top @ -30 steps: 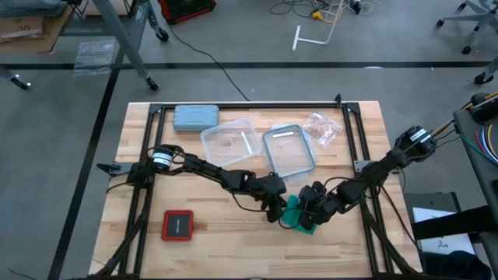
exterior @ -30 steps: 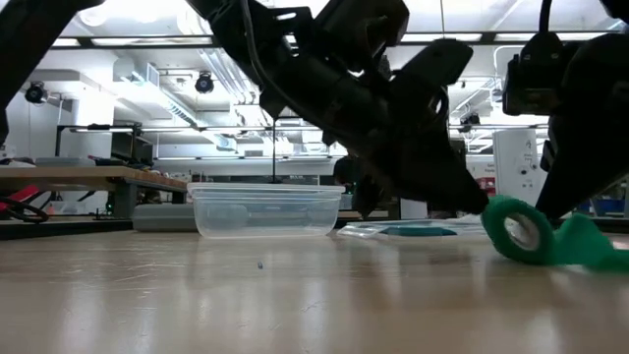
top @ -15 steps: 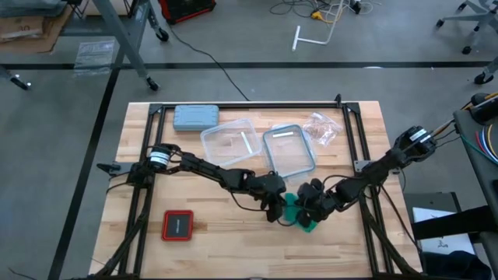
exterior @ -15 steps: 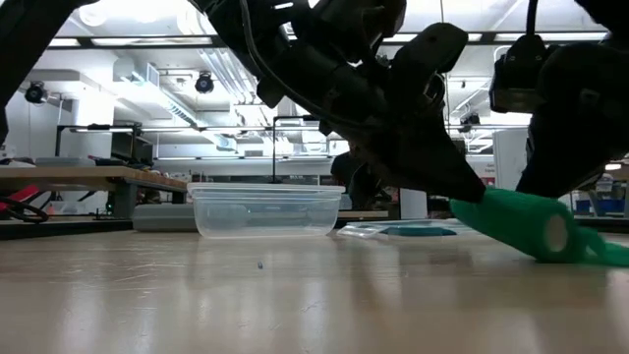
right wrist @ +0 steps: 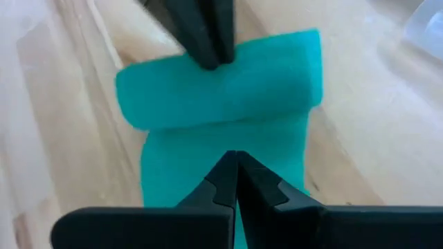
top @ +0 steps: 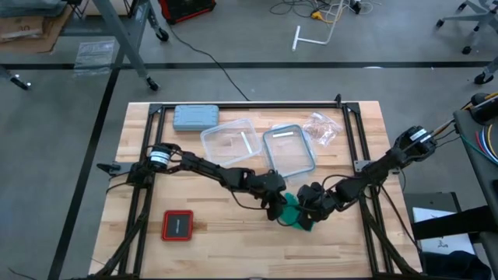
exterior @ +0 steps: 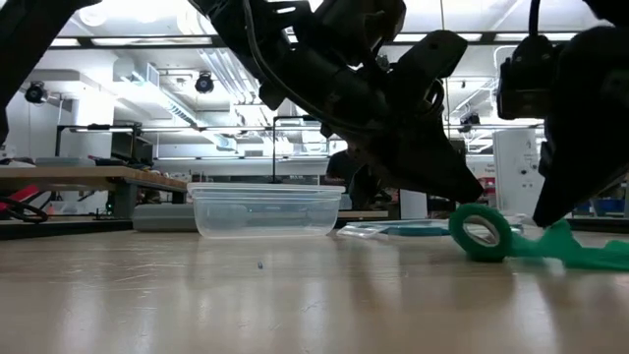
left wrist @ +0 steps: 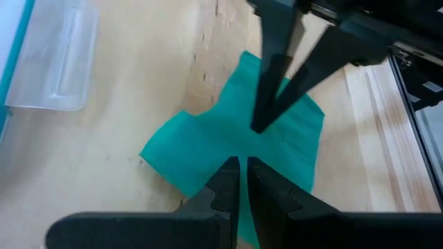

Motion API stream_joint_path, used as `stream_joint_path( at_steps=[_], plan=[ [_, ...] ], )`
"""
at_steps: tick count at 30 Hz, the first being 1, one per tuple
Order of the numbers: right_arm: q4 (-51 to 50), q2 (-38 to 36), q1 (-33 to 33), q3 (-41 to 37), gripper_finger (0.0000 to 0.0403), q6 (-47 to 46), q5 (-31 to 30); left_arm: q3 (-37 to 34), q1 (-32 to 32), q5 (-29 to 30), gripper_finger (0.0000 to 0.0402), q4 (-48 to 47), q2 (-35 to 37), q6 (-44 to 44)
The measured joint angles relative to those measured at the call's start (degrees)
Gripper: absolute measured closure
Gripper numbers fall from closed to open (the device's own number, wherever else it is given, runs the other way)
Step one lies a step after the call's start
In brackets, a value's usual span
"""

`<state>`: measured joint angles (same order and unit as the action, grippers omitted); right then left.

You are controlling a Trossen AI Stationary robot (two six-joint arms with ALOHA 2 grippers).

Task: Roll bandage
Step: Roll the blue bandage

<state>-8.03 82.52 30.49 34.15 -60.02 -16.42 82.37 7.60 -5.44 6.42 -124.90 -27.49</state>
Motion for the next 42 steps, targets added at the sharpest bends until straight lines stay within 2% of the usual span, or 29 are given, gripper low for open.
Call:
stream_joint_path(
  at_steps=[6,14,20,23,27,34,37,42],
  plan=[
    [-3.14,-1.84,1.83,1.44,0.0401,-0.41,0.26,0.00,0.02,-0.01,0.0381,-0.13,0.00,0.87],
    [-26.84,-11.61,8.54,2.21,0.0401,-13.27,-6.15,0.02,-0.48,0.25,0.0381,-7.89,4.44,4.57],
    [-34.10,-18.85,11.55,1.66,0.0401,-17.12,-8.76,0.07,-0.48,0.38,0.0381,-10.54,9.32,7.62],
    [-34.10,-21.65,11.66,0.68,0.0401,-16.49,-9.80,0.07,-0.44,1.04,0.0381,-12.54,11.49,8.17],
    [-34.08,-24.28,11.70,-1.65,0.0401,-16.71,-10.48,0.07,-0.26,5.21,0.0381,-17.16,12.66,8.55],
    [-32.51,-26.80,13.34,-9.17,0.0401,-24.44,-10.61,-0.37,1.09,5.56,0.0381,-18.72,11.22,5.88],
    [-27.25,-27.65,14.91,-12.88,0.0401,-26.95,-10.67,-0.44,1.62,5.50,0.0381,-18.14,9.75,5.31],
    [-8.85,-27.24,15.64,-20.13,0.0401,-26.02,-12.95,-0.71,1.92,5.52,0.0381,-17.39,7.61,3.68]
  ],
)
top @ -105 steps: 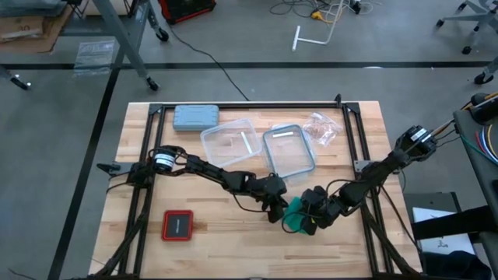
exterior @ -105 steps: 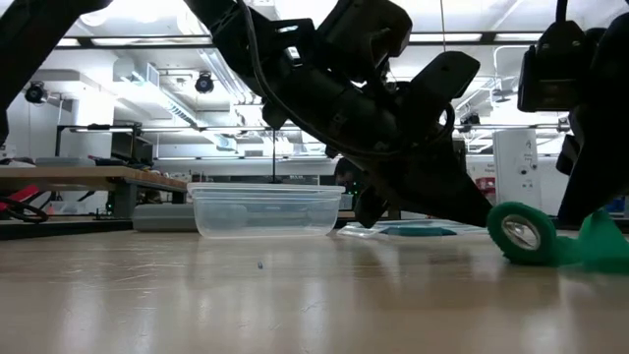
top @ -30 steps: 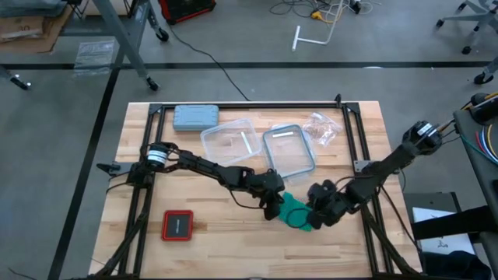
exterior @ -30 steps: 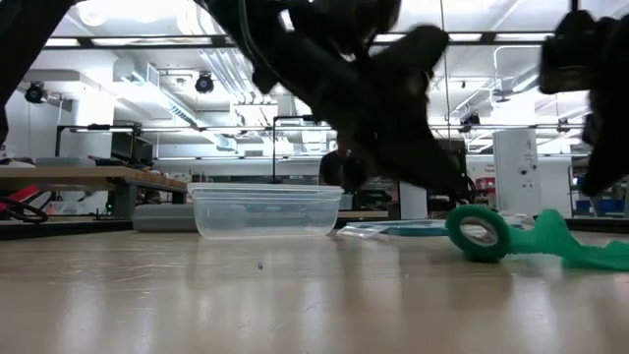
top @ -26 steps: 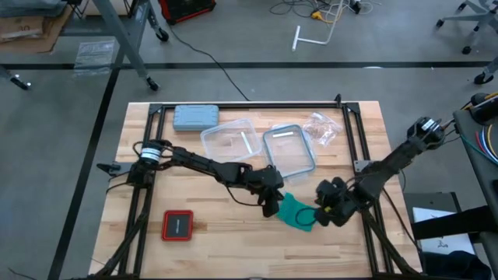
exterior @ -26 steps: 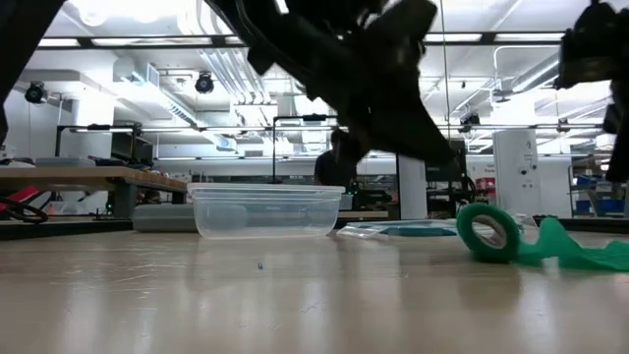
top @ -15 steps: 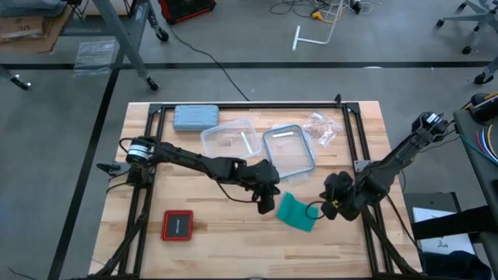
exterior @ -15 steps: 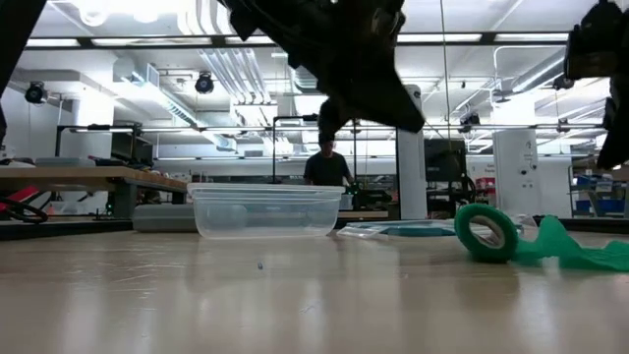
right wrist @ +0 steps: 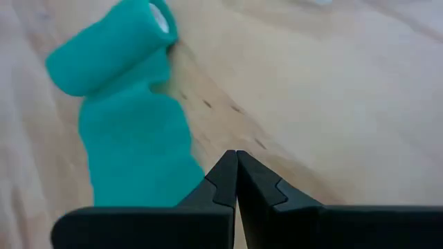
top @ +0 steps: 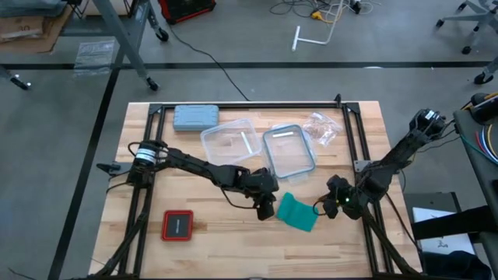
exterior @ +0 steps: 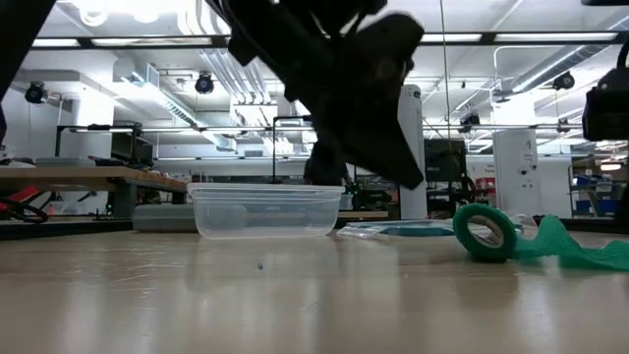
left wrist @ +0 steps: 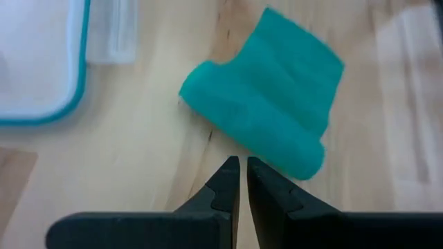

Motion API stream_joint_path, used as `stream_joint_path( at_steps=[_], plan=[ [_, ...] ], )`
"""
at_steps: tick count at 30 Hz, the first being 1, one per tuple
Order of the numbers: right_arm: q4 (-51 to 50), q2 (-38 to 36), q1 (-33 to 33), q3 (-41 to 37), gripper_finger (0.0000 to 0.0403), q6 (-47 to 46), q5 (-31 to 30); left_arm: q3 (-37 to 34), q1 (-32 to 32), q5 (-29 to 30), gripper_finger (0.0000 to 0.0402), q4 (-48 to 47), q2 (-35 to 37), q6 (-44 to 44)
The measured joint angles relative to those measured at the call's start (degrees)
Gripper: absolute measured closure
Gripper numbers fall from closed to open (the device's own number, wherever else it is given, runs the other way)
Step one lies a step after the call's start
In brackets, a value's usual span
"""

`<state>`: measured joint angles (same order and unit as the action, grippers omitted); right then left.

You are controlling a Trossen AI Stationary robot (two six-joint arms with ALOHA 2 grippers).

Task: Roll bandage
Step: Roll the blue bandage

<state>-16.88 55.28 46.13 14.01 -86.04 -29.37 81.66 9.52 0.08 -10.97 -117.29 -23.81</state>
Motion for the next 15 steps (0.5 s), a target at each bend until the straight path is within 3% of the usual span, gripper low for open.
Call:
stream_joint_path(
  at_steps=[4,15],
  plan=[
    [10.31,2.95,0.00,-3.90,0.0401,1.12,-2.21,-0.96,0.09,-0.31,0.0381,2.46,-1.73,-0.85],
    [11.46,7.40,-0.02,2.07,0.0401,8.82,-2.24,-5.40,0.09,-0.72,0.0381,10.81,-2.58,-2.43]
  ],
)
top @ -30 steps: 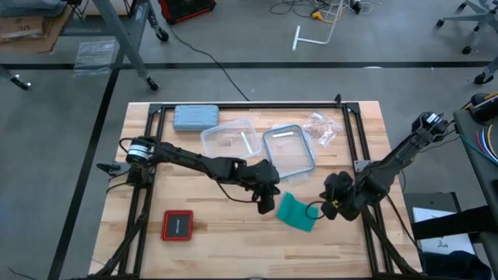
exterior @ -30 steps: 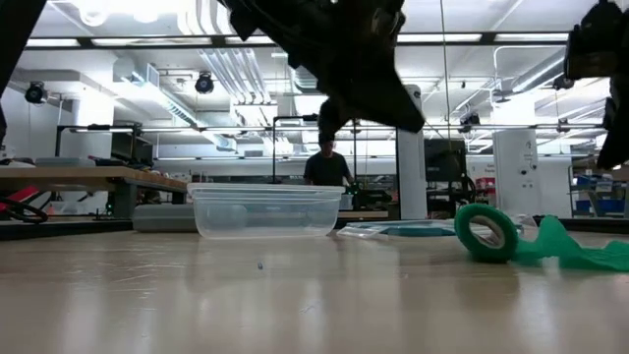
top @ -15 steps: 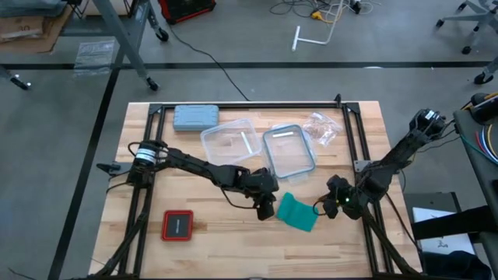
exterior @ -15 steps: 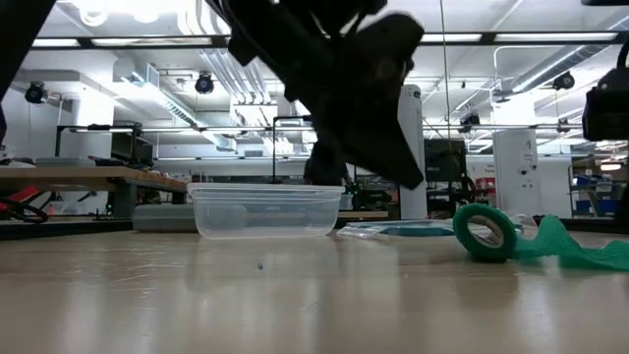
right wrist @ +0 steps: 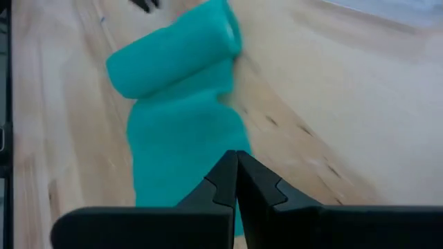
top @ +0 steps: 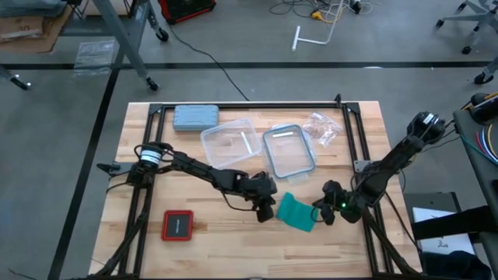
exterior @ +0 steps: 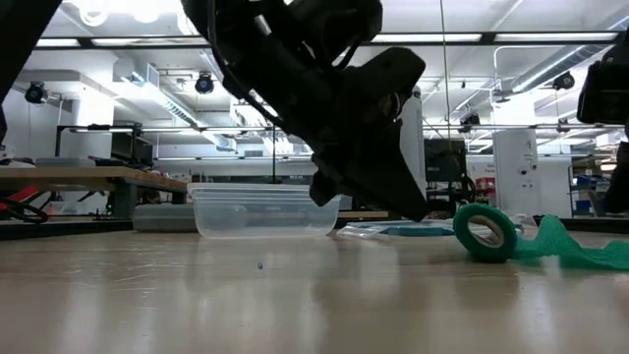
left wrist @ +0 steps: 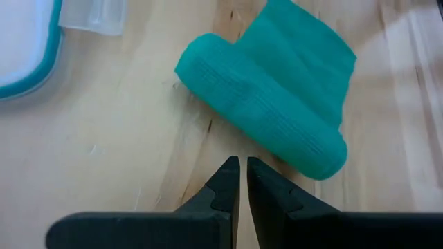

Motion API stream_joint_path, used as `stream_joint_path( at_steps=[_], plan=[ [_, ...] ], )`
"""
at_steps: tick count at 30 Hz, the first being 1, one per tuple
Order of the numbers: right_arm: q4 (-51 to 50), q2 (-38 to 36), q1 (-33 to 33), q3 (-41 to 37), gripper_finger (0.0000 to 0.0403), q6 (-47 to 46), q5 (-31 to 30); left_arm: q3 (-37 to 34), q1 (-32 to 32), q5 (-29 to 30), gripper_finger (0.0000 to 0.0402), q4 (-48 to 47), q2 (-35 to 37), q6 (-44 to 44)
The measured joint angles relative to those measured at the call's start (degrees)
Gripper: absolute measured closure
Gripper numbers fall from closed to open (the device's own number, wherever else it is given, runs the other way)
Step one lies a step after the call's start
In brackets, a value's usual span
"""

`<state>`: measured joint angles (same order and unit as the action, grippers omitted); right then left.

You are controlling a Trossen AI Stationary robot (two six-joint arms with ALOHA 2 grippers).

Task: Roll bandage
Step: Roll the blue bandage

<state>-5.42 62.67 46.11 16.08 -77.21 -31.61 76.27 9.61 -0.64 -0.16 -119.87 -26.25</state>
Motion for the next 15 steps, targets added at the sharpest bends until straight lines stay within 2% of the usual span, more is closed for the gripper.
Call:
stream_joint_path(
  at_steps=[5,12,15],
  plan=[
    [-0.04,4.07,0.00,2.87,0.0401,0.81,0.33,-2.90,0.00,-0.83,0.0381,7.45,0.00,-0.94],
    [0.10,11.83,0.00,6.62,0.0401,0.36,2.20,-5.26,0.00,-1.50,0.0381,11.71,0.00,-1.32],
    [0.00,15.06,-0.60,7.73,0.0401,-0.87,5.44,-5.88,0.02,-1.72,0.0381,11.83,0.00,-1.12]
  ],
)
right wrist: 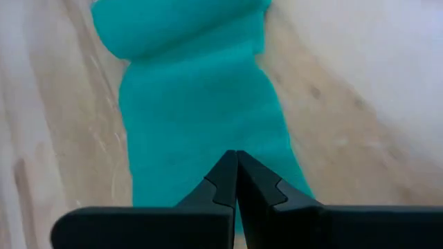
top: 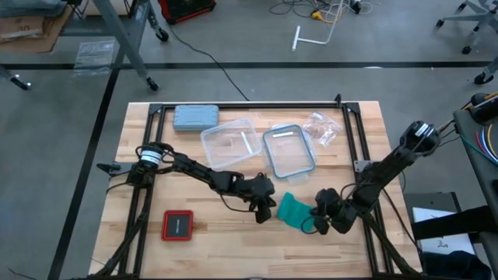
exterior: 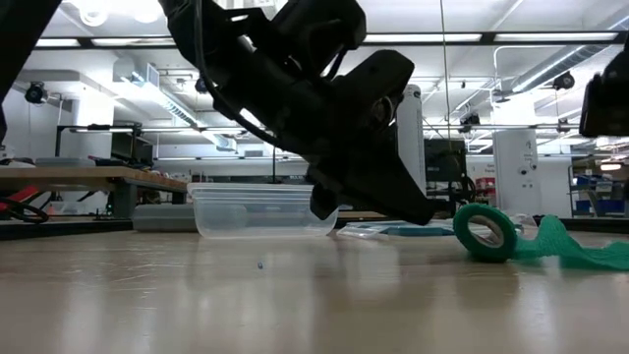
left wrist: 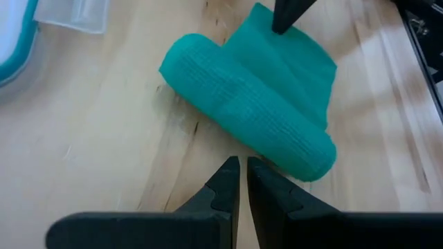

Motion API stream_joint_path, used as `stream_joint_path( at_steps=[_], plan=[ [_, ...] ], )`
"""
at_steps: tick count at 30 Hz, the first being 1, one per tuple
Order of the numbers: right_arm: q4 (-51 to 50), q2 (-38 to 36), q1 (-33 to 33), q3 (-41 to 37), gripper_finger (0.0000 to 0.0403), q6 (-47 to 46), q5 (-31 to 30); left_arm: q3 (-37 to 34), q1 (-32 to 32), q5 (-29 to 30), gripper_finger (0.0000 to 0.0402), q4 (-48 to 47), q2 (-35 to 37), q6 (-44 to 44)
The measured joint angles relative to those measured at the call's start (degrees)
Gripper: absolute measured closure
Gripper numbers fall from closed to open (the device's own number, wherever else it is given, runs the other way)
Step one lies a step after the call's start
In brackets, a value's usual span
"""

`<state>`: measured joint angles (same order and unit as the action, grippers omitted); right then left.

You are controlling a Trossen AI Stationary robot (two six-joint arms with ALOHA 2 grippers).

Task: Roll bandage
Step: Roll the blue bandage

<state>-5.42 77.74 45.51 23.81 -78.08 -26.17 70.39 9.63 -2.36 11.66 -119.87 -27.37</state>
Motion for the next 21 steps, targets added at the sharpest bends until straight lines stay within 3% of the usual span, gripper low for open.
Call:
stream_joint_path(
  at_steps=[13,21],
  plan=[
    [-4.44,2.62,-0.41,4.85,0.0401,-5.25,12.31,-0.37,0.00,-0.21,0.0381,0.39,0.02,1.07],
    [-16.74,2.64,-0.37,10.26,0.0401,-6.11,17.97,-0.37,0.02,-0.23,0.0381,0.65,0.02,1.77]
  ],
)
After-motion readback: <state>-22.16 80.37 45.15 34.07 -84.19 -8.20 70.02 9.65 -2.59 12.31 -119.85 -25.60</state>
